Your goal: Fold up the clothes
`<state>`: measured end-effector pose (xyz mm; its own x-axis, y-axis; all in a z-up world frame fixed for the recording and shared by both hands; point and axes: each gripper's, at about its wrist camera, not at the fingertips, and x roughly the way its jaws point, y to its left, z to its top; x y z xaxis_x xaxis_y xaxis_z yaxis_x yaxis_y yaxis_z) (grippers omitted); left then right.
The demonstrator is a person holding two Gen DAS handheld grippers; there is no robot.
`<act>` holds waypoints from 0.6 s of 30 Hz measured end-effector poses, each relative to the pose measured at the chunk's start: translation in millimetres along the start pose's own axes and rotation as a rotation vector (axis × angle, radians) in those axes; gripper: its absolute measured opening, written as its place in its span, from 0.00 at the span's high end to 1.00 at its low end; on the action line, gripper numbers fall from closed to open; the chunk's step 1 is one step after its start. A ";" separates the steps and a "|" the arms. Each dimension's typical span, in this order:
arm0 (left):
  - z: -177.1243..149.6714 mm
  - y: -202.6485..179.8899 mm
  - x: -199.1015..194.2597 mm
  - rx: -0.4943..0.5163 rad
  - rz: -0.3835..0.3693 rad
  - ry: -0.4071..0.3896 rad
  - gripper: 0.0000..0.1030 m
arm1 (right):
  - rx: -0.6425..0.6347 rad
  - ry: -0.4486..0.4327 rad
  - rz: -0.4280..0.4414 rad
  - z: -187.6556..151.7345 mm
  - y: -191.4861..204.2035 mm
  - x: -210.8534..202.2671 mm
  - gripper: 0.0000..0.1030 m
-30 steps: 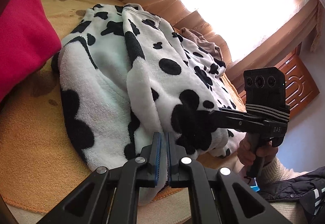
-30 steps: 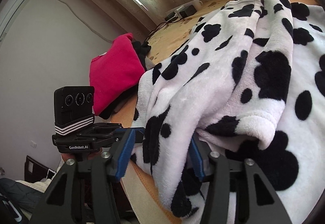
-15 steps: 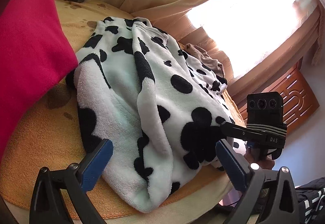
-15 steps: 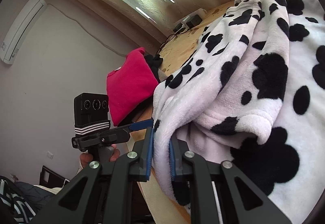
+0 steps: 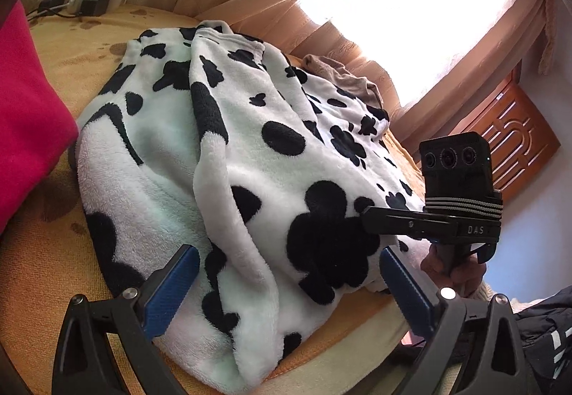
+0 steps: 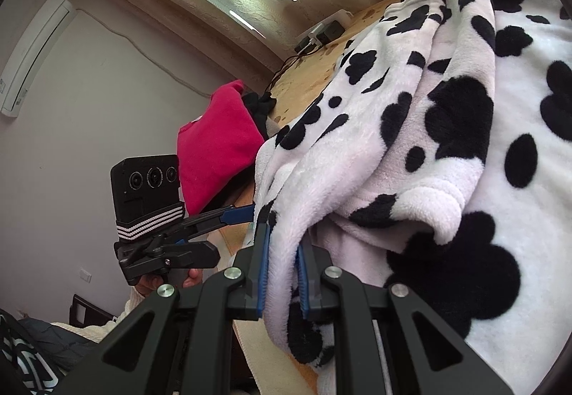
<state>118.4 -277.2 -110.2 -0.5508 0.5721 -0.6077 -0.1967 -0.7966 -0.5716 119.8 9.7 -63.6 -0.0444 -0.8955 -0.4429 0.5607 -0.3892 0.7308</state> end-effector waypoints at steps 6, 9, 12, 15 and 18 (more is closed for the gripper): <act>4.2 13.6 9.9 -0.062 -0.088 0.027 0.60 | 0.004 -0.014 -0.007 -0.8 -1.3 -4.9 0.84; 2.6 12.2 8.2 -0.065 -0.118 0.027 0.76 | 0.011 -0.009 -0.010 -0.8 -4.3 -4.1 0.84; 0.5 14.3 -4.8 -0.087 -0.157 -0.001 0.79 | 0.013 0.006 -0.002 -2.1 -4.9 -2.3 0.84; -5.8 8.7 -20.0 -0.068 -0.172 -0.002 0.80 | -0.022 0.036 0.032 -7.9 5.1 -2.3 0.84; -16.9 0.2 -29.9 -0.028 -0.157 0.028 0.80 | -0.084 0.083 0.049 -19.9 21.4 -1.2 0.84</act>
<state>148.5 -291.2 -101.5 -0.4924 0.6945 -0.5245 -0.2556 -0.6915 -0.6757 148.3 6.7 -57.8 0.0508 -0.8907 -0.4518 0.6280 -0.3233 0.7079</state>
